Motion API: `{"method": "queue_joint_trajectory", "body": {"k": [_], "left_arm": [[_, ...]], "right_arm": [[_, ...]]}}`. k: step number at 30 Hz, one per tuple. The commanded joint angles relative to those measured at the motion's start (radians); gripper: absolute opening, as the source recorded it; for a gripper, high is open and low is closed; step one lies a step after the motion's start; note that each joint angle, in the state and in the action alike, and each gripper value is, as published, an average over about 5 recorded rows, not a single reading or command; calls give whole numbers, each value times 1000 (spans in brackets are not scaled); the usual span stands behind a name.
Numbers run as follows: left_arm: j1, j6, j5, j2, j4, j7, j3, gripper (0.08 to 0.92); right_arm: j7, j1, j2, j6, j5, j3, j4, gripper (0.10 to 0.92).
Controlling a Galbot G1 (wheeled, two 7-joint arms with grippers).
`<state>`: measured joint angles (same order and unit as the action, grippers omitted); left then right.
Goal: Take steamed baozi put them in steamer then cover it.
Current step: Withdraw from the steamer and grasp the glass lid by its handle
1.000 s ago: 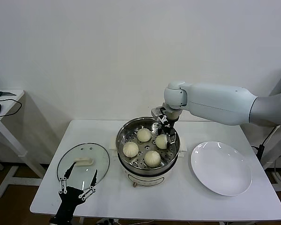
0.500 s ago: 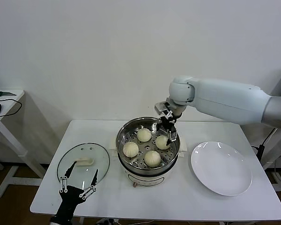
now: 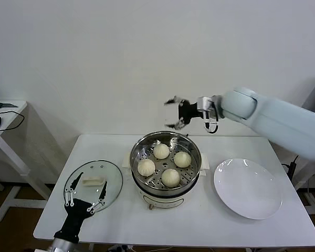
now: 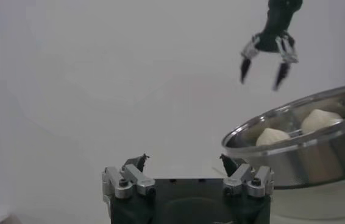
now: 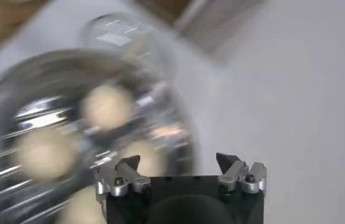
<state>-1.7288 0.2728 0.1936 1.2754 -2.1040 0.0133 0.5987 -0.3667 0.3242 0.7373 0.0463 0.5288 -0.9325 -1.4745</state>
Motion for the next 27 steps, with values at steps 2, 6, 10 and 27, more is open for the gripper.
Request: {"method": "queue_joint_trajectory", "body": {"k": [2,6,10,27], "left_arm": [[104,-26,122,-7,47,52,-9,823],[129,-21,167,-10,89,72,-12,823],[150,-12,216,-10,130,78,-10,823],[231,-120,840,-33,421,211,15,823]], "right_arm": [[606,-852,-108,252,-26,888,-49,823],[597,-1129,-53,310,-53,1136,-58,823],[575,-1330,50,346,-70,1347,-55,823],[527,-1654,451,473,-166,1550,-30,823]]}}
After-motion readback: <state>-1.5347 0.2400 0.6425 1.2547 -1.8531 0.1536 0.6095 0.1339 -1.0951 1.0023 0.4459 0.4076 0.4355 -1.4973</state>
